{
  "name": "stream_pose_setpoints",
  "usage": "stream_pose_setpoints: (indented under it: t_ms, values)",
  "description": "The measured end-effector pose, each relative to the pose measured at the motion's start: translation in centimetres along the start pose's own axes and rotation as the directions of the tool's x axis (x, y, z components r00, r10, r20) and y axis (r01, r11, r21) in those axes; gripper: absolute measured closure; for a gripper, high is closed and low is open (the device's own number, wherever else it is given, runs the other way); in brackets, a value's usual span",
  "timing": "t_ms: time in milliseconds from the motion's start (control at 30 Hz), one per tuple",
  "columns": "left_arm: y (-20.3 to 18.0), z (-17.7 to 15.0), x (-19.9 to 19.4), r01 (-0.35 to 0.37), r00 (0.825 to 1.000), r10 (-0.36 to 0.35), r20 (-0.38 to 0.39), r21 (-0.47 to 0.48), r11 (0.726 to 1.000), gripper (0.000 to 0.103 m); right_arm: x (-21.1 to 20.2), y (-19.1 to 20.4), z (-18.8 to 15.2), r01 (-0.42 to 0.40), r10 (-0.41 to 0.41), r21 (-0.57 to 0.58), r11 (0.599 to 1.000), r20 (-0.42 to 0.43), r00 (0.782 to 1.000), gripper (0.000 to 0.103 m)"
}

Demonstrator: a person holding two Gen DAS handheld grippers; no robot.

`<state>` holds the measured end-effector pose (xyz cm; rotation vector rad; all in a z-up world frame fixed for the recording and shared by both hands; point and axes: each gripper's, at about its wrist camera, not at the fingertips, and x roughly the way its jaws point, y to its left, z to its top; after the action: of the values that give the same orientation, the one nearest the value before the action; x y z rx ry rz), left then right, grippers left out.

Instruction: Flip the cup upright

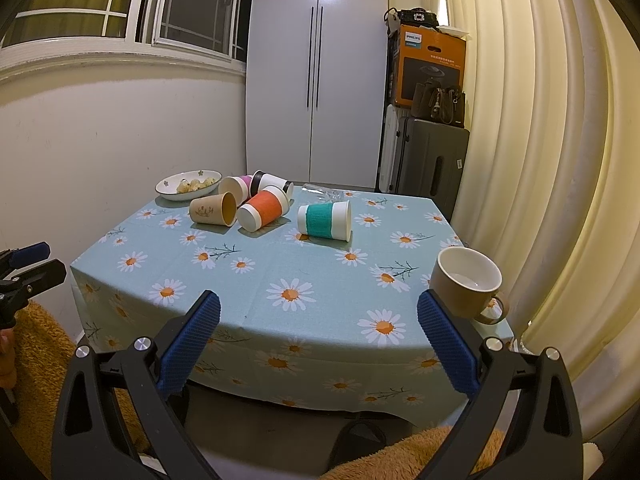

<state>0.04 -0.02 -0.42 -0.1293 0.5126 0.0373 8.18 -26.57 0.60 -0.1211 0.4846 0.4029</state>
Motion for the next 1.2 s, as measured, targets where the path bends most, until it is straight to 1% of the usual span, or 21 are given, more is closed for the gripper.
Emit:
stream_pose_setpoints:
  t_ms: [1200]
  values:
    - [-0.01, 0.0, -0.01, 0.0, 1.0, 0.0, 0.0, 0.001, 1.0, 0.006, 0.21, -0.01, -0.19, 0.002, -0.002, -0.009, 1.0, -0.007, 1.0, 0.005]
